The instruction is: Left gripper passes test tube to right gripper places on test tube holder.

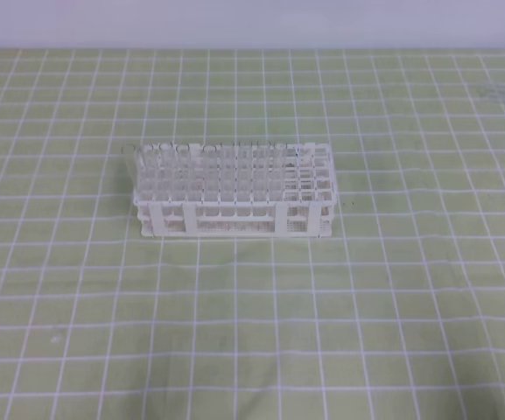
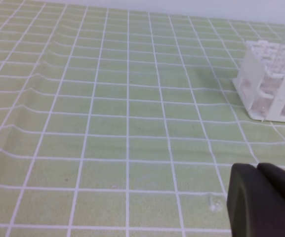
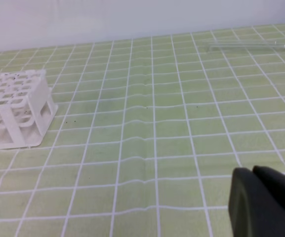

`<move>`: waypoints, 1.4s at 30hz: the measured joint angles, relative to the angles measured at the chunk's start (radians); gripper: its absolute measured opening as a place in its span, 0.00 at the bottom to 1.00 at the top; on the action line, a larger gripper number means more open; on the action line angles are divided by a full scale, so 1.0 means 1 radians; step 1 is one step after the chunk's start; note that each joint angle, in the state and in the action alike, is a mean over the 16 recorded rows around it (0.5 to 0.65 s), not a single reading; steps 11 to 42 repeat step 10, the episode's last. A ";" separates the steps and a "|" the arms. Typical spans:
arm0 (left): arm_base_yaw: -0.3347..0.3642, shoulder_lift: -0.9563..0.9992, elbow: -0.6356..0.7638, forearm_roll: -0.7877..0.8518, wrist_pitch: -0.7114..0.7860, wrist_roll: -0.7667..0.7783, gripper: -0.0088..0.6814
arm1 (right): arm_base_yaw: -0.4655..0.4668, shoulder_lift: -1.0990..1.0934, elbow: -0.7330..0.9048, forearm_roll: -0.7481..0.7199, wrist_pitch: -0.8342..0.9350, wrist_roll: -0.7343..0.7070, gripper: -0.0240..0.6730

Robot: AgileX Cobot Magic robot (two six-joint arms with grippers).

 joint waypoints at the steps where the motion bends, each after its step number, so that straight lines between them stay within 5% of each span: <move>1: 0.000 0.000 0.000 0.000 0.000 0.000 0.01 | 0.000 0.000 0.000 0.000 0.000 0.000 0.01; 42: -0.001 -0.006 0.002 0.001 -0.004 0.001 0.01 | 0.000 0.001 0.000 0.000 0.000 0.000 0.01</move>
